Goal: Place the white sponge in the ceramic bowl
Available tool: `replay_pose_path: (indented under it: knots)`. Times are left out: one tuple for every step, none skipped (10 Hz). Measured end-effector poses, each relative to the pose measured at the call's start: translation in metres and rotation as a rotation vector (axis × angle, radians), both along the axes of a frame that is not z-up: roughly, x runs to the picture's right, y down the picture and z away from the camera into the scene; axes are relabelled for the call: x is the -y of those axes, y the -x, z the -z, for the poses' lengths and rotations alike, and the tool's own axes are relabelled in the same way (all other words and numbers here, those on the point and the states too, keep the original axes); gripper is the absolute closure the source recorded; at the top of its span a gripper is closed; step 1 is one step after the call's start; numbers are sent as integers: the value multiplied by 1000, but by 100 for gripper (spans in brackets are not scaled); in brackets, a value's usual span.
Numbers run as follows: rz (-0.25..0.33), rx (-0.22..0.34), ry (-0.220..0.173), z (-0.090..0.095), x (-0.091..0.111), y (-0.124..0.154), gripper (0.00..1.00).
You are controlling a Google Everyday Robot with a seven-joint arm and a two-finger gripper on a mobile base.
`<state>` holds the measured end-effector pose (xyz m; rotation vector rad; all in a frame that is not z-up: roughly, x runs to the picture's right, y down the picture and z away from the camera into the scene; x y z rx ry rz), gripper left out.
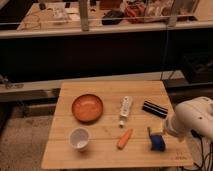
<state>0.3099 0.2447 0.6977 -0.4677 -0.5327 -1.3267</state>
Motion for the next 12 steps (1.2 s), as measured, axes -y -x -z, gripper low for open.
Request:
replay_pose_path:
  knots:
    - [33,31,4,-11,-3,-1,20]
    - [47,39,8,-19,-5,-1,20]
    - [59,37,13,-24,-10,-3,20]
    - [76,33,18,-32,-19,-5,20]
    - [92,26,26,-40,-27,-3,20]
    - [110,11,34,-48,-33,-3,20]
    - [117,1,47,-56,-40,-2,20]
    - [128,-11,56,-65,-48,-6,20]
    - [129,-13,57,-67,-51,-6,20]
    - [131,-17,59,-69,-53,-7,20]
    - [135,-24,58,-70,-54,-7,20]
    - [139,-29,57,-71,-56,-5,20]
